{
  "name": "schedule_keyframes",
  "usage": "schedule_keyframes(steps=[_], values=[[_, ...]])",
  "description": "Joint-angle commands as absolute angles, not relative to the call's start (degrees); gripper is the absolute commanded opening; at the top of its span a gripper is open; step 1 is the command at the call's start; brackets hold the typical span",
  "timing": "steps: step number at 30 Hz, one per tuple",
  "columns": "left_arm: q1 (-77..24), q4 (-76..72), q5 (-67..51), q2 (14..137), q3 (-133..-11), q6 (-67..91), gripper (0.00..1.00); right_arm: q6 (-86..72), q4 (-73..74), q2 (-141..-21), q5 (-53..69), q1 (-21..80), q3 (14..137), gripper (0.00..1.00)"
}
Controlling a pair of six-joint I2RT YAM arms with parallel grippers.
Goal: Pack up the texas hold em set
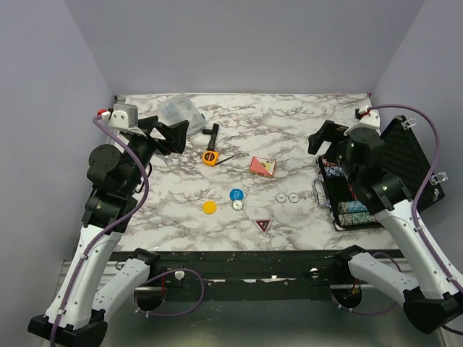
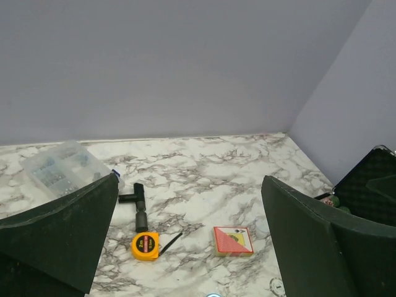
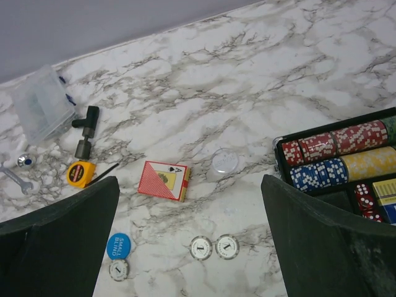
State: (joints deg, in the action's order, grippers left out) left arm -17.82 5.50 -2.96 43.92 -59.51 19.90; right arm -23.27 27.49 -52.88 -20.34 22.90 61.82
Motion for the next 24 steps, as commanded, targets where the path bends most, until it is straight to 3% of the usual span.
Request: schedule_keyframes(steps=[1,15,24], values=[[-18.8,5.9,-1.9,43.7,-60.9,19.5,0.98,-24.8,27.4,-54.1,-20.9,22.6,63.3,1.00],[-21.2,7.4,-1.8,45.8,-62.0,19.6,0.98,-26.3,21.5,-61.4,-8.2,22.7,59.4,1.00],[-22.9,7.9,-2.2,48.1,-62.4,19.4,0.98,-24.1,10.1,-76.1,5.9,22.7,57.2,1.00]])
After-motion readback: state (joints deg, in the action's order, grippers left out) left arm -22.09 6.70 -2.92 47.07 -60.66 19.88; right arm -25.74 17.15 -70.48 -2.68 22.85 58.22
